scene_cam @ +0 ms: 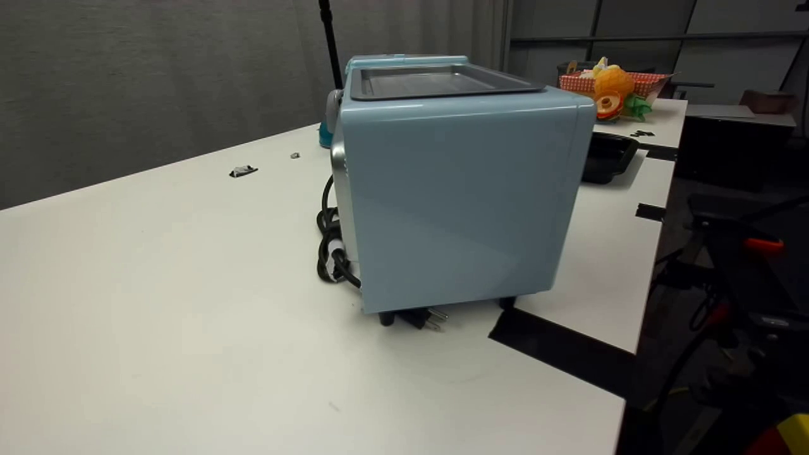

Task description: Press the blue button on the top right side of the breakfast station

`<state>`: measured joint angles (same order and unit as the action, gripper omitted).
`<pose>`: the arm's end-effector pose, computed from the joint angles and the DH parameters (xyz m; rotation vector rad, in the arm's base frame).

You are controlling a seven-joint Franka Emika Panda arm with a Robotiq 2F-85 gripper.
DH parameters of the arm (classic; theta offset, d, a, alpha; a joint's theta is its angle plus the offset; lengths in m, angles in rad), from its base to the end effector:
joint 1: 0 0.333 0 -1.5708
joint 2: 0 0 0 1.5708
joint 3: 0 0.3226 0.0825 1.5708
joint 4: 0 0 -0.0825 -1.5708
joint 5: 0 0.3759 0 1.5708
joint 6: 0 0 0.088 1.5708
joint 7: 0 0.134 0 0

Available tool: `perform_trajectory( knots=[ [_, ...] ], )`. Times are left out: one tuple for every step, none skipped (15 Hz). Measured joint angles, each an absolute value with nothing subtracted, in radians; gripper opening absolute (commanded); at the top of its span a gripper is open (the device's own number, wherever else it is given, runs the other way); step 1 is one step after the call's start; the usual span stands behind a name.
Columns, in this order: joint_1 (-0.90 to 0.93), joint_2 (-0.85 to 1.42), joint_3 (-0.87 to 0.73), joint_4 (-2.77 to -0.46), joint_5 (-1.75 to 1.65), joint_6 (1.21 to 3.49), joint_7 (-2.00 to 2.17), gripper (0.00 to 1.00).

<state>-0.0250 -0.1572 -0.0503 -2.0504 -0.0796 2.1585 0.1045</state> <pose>0.5318 -0.0462 0.5175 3.0466 -0.2211 0.4088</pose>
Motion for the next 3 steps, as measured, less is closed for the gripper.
perform_trajectory(
  knots=[
    [-0.025,-0.157,-0.05,-2.05,-0.08,2.159,0.104,1.0],
    [-0.025,-0.157,-0.05,-2.05,-0.08,2.159,0.104,1.0],
    [-0.025,-0.157,-0.05,-2.05,-0.08,2.159,0.104,1.0]
  ],
)
